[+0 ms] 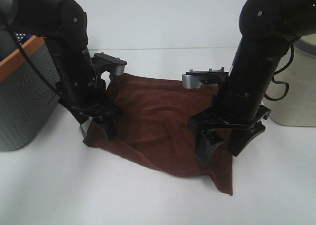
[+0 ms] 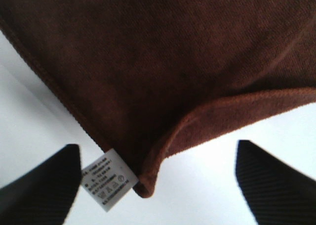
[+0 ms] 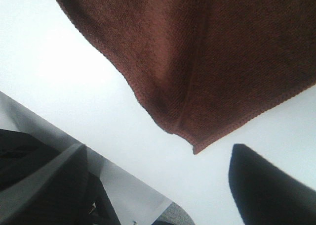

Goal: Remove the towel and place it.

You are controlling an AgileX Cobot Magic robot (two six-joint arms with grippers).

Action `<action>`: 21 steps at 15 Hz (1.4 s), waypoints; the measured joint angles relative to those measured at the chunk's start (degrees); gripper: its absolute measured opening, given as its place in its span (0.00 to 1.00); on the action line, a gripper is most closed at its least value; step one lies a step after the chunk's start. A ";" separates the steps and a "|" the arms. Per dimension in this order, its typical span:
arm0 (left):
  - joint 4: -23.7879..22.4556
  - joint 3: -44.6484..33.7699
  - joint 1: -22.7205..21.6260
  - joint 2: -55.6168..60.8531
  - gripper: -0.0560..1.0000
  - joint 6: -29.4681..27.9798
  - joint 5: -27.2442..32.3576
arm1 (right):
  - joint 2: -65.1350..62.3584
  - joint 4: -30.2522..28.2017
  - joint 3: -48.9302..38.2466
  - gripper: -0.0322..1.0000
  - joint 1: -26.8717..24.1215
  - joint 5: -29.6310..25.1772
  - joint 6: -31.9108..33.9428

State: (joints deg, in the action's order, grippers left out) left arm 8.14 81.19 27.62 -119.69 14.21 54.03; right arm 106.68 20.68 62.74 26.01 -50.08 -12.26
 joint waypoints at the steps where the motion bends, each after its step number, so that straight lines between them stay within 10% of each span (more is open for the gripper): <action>1: 0.00 0.00 0.00 0.00 0.92 0.29 -0.69 | 0.00 0.00 0.29 0.80 0.00 -0.80 0.52; 7: 0.00 2.01 0.00 3.78 0.98 2.81 -0.86 | 0.11 -1.32 13.12 0.81 0.00 -12.20 2.12; 13: -1.49 15.41 0.00 9.45 0.99 -0.86 6.93 | -1.26 -8.42 32.43 0.81 -0.97 -12.38 9.05; 21: -11.17 31.11 -7.91 11.23 0.99 -9.45 15.18 | -12.66 -9.85 35.52 0.81 -21.49 -12.55 12.26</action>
State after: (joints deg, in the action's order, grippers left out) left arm -3.04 112.30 19.71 -108.46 4.76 69.21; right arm 94.02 10.83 98.26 4.53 -62.62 0.00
